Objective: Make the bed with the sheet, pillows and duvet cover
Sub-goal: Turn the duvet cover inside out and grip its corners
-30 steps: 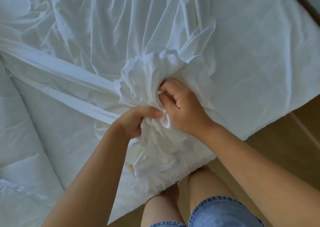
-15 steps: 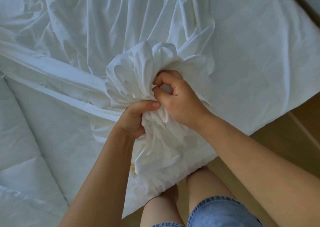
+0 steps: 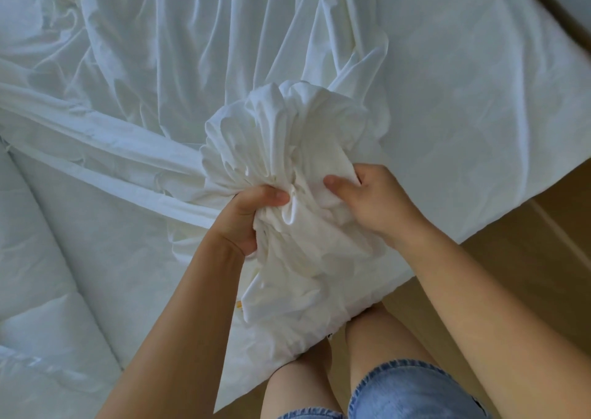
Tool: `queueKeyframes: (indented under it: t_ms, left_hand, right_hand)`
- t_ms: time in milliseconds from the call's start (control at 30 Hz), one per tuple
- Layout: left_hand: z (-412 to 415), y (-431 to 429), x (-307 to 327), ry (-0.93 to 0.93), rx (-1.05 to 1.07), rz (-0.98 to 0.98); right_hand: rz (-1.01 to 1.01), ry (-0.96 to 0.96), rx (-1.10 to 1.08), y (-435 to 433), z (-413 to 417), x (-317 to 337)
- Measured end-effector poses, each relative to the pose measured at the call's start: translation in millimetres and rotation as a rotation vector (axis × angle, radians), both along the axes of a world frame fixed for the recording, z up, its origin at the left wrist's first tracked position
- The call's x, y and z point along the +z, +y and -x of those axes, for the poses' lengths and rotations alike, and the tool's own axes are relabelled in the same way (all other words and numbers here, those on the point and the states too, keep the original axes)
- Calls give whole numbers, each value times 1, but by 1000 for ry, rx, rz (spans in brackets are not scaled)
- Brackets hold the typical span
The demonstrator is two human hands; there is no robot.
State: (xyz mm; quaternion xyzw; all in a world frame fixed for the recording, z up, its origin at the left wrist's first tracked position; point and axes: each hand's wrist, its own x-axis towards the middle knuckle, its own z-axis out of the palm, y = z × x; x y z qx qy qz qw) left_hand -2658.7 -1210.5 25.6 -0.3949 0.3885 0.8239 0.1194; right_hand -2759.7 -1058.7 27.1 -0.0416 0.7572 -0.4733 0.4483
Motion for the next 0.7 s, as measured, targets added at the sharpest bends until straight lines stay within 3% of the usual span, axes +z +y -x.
queueKeyframes:
  t_ms: [167, 300, 367, 467, 533, 700]
  left_hand:
    - [2, 2, 1, -80, -137, 38]
    - [4, -6, 4, -110, -211, 94]
    - [3, -8, 4, -105, -207, 91]
    - [-1, -4, 1, -48, -120, 37]
    - [-3, -1, -2, -7, -36, 0]
    - [0, 5, -6, 62, 87, -54]
  right_hand:
    - [144, 213, -132, -9, 12, 4]
    - [-95, 375, 96, -7, 28, 0]
    - [17, 110, 65, 2, 32, -2]
    - [499, -425, -110, 16, 27, 1]
    - [619, -547, -71, 23, 21, 1]
    - [211, -107, 142, 21, 5, -2]
